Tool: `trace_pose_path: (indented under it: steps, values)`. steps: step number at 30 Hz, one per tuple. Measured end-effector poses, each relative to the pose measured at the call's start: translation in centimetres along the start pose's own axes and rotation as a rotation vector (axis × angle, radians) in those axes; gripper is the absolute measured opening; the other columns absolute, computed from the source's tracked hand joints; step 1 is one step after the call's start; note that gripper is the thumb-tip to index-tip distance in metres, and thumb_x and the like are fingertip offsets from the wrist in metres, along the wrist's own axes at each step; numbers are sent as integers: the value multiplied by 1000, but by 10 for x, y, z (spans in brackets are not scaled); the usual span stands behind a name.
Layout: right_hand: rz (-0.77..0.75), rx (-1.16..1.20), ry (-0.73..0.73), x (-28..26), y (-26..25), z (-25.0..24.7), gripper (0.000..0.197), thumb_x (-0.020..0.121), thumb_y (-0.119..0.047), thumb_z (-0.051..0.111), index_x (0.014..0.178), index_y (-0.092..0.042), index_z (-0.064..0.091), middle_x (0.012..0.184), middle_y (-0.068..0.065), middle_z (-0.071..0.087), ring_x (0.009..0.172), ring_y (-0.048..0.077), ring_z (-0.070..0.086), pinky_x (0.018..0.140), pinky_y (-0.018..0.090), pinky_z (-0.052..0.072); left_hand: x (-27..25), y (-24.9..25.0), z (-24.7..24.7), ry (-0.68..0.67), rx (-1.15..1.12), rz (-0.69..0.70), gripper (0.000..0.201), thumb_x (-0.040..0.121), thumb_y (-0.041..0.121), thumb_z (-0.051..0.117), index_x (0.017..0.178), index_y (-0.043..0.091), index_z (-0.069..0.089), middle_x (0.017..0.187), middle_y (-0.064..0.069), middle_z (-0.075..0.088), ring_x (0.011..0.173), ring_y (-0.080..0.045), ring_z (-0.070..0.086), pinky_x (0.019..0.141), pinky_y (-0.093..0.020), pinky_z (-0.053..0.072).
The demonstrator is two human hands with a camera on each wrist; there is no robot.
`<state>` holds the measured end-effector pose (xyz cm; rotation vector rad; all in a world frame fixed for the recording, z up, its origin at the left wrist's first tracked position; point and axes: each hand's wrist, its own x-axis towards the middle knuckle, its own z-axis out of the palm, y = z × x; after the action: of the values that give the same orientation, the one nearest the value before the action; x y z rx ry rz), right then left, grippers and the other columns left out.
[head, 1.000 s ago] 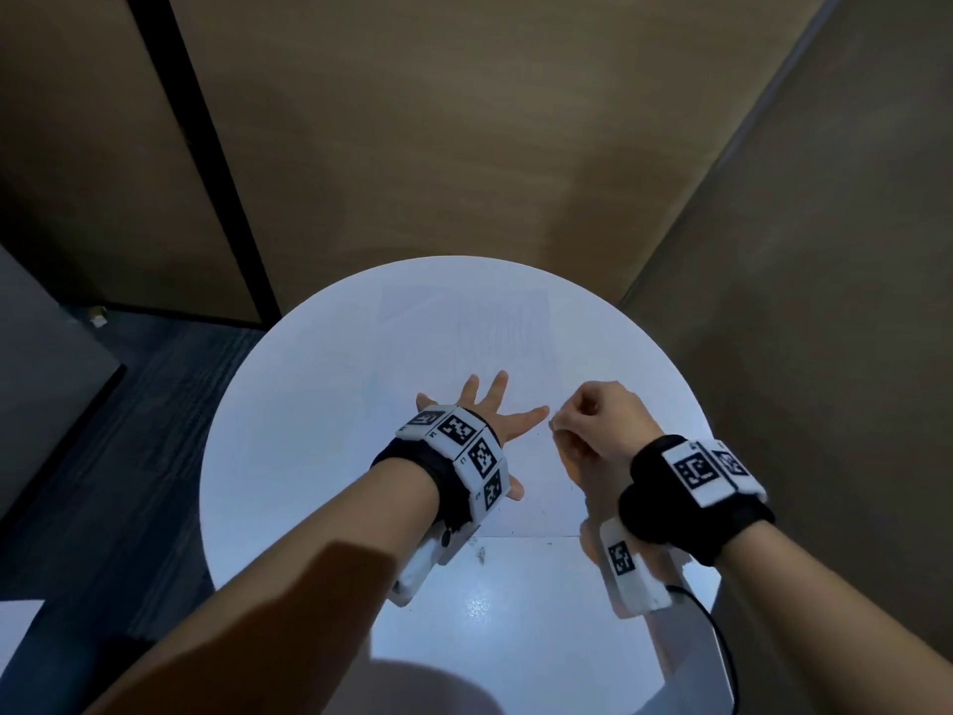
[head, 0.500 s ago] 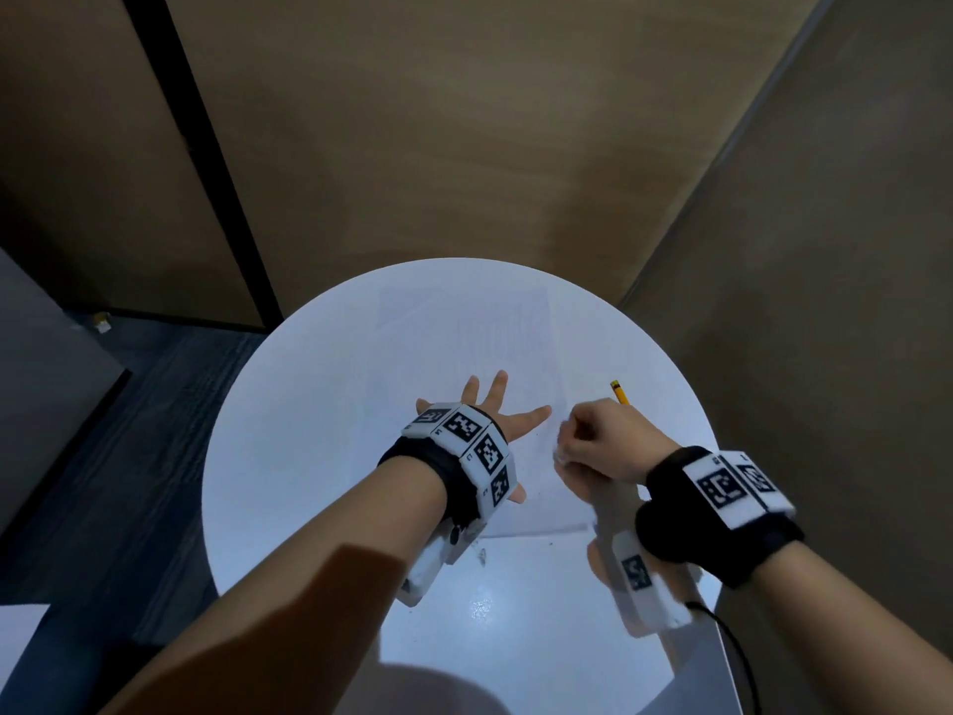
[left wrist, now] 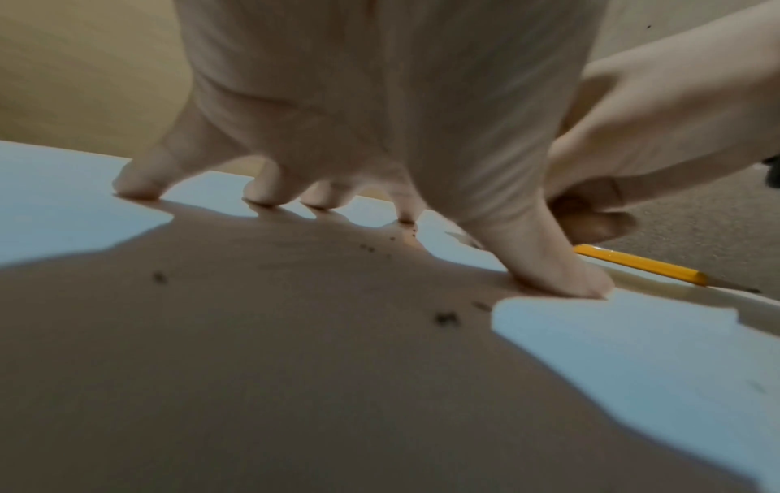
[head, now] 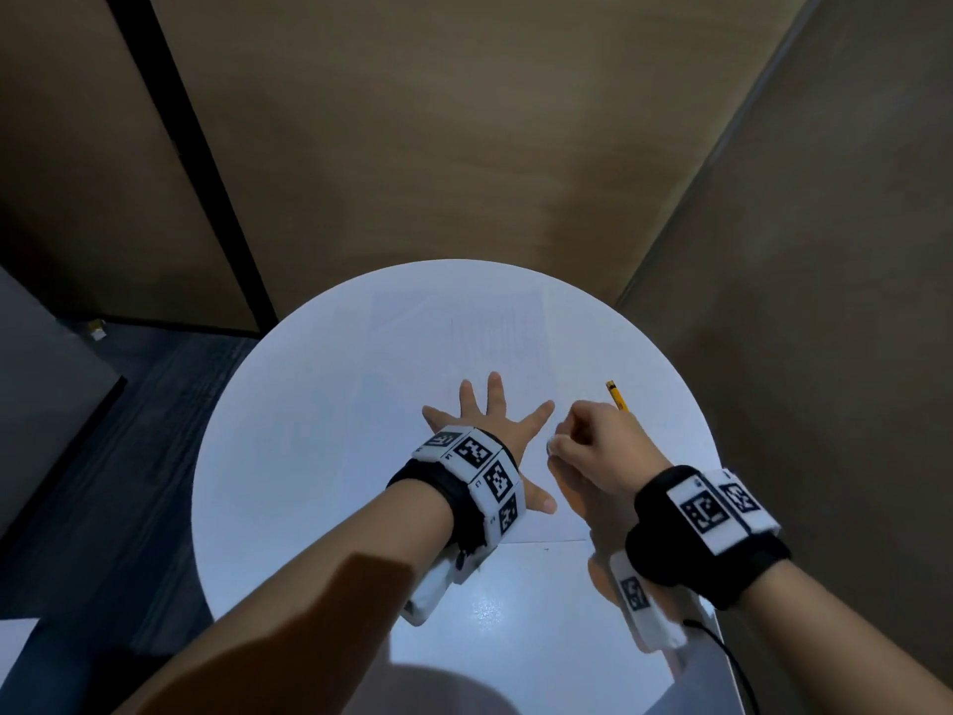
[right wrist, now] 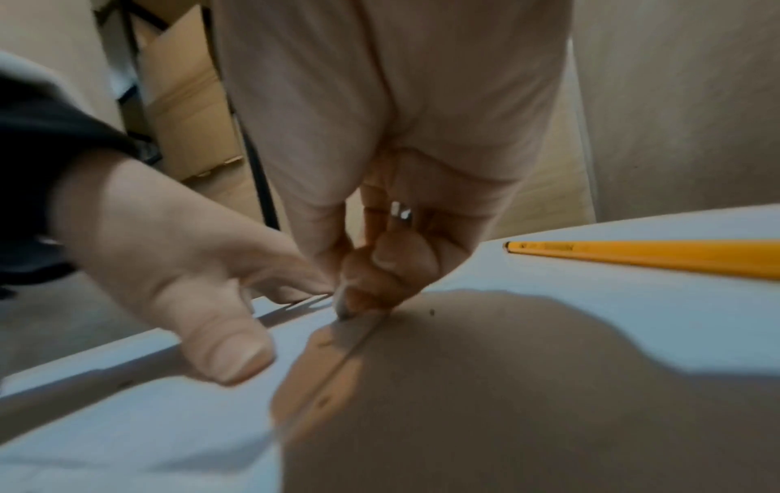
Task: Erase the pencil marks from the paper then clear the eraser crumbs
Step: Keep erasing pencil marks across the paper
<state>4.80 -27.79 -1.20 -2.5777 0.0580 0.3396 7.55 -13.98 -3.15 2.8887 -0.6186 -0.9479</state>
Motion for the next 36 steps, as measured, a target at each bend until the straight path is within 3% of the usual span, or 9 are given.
trace_pose_path:
  steps: [3,5,9,11,16,21,27,32,36]
  values:
    - [-21,-19,-220,-14,1,-10,21,86,-18,61,68,-19,50,64,-9,57,52,0,52,53,16,36,0,3,1,9,7,-4,115,67,75,62,143,45,-19,152,-17,-30,138,-49,-19,98,-77,3]
    - [-12,29,-228,-8,-1,-14,20,85,-16,62,68,-16,53,59,-9,57,45,-3,52,53,17,38,1,3,2,12,20,-10,117,66,76,61,143,44,-21,151,-17,-31,138,-50,-19,99,-77,3]
    - [-12,-12,22,9,-8,-8,13,87,-19,60,77,-14,54,79,0,61,72,10,54,60,19,37,0,3,4,13,21,-24,119,66,78,60,143,43,-23,152,-16,-31,138,-49,-19,99,-76,4]
    - [-63,-85,-38,-2,-7,-5,21,89,-19,56,71,-21,47,78,-6,55,72,9,51,55,11,33,-1,3,3,16,24,-27,117,67,77,60,144,42,-22,152,-16,-31,138,-48,-19,100,-76,4]
    - [-123,-197,-305,-24,-4,-14,29,86,-22,62,64,-27,44,75,-9,50,68,5,48,54,11,32,-2,4,2,14,28,-24,119,66,76,61,145,41,-21,152,-16,-31,138,-48,-19,100,-75,3]
    - [-82,-26,-18,-10,-9,-3,23,89,-20,59,70,-23,46,81,-2,61,72,10,53,53,9,33,-2,3,3,21,10,-19,118,66,77,60,144,42,-22,152,-15,-31,138,-48,-20,100,-75,2]
    - [-60,-169,-350,-23,-8,-19,27,86,-19,62,65,-24,46,67,-9,53,58,2,50,50,11,35,-6,3,-2,-5,32,-8,113,69,75,60,145,43,-17,153,-15,-28,140,-47,-16,102,-73,6]
    - [155,364,-7,-16,10,-22,14,86,-9,61,74,-10,53,63,4,62,51,21,57,52,28,47,-10,-29,-28,-29,22,65,80,89,51,57,150,42,5,159,1,-11,146,-30,4,111,-59,17]
    - [205,452,106,-7,9,-24,7,88,-11,61,87,-7,56,65,6,62,50,19,57,51,26,47,-11,-36,-28,-45,45,104,91,84,54,61,150,39,1,159,3,-12,146,-28,3,111,-58,18]
